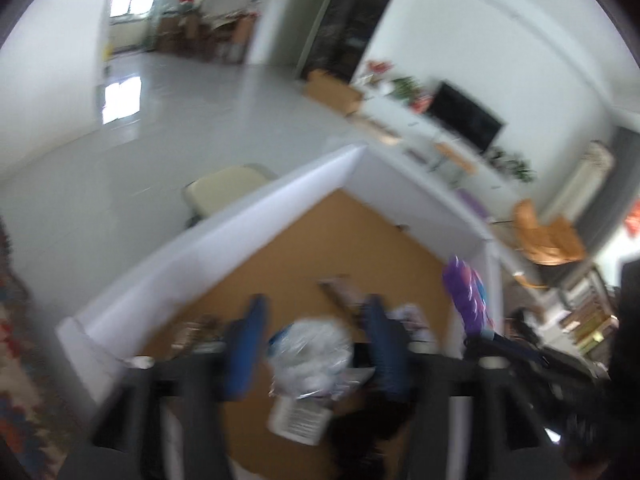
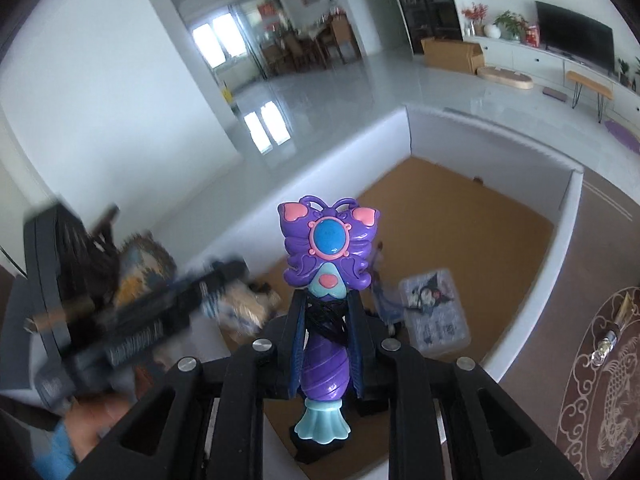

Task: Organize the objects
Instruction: 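Carry both items over the white bin and open both grippers, then bring both grippers back over the table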

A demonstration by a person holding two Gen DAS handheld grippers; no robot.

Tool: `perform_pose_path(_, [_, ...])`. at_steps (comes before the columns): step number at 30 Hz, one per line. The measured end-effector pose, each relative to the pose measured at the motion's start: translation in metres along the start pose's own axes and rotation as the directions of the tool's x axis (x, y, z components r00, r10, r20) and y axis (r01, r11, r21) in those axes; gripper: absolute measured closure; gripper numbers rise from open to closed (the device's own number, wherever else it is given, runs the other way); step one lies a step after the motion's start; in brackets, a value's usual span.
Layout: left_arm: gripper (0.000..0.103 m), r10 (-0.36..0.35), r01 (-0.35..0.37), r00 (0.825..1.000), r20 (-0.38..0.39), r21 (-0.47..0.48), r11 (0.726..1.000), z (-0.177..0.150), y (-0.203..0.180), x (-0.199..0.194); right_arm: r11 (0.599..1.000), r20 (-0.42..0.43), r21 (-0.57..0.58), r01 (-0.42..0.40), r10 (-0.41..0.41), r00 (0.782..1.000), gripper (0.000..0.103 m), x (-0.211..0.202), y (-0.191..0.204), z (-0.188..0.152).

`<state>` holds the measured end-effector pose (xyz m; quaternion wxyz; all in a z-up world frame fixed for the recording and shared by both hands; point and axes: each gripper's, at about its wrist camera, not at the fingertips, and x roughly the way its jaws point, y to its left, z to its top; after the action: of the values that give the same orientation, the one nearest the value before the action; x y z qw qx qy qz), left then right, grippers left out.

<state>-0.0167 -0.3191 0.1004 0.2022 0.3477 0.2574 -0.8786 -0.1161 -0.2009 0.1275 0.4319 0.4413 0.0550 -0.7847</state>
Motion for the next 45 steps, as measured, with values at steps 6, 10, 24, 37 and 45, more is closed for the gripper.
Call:
perform_pose_path(6, [0.005,0.172,-0.172,0.985,0.015,0.030,0.985,0.000,0.003,0.000,1.000,0.045,-0.018,0.013,-0.013,0.999,0.017,-0.005,-0.004,-0.014])
perform_pose_path(10, [0.005,0.119,-0.121,0.992,0.032,0.047,0.992,-0.019,-0.021,-0.008,0.995,0.106,-0.038,0.091,-0.086,0.991,0.016,-0.035,-0.024,-0.033])
perform_pose_path(24, [0.004,-0.310,0.321,0.945,-0.105,0.483,0.815,-0.175,-0.231,-0.069,0.750,-0.043,0.192,0.633,-0.638,0.769,0.006,-0.119,-0.235,-0.256])
perform_pose_path(37, [0.004,-0.170,0.310,0.947,-0.272,0.642,0.701,-0.275,-0.302,-0.002,0.672,-0.098,0.372,0.641,-0.658,0.747,0.001,-0.162,-0.294,-0.305])
perform_pose_path(45, [0.004,-0.126,0.300,0.945,-0.302,0.644,0.703,-0.294,-0.289,0.025,0.652,-0.098,0.350,0.672,-0.688,0.719,0.000,-0.157,-0.283,-0.306])
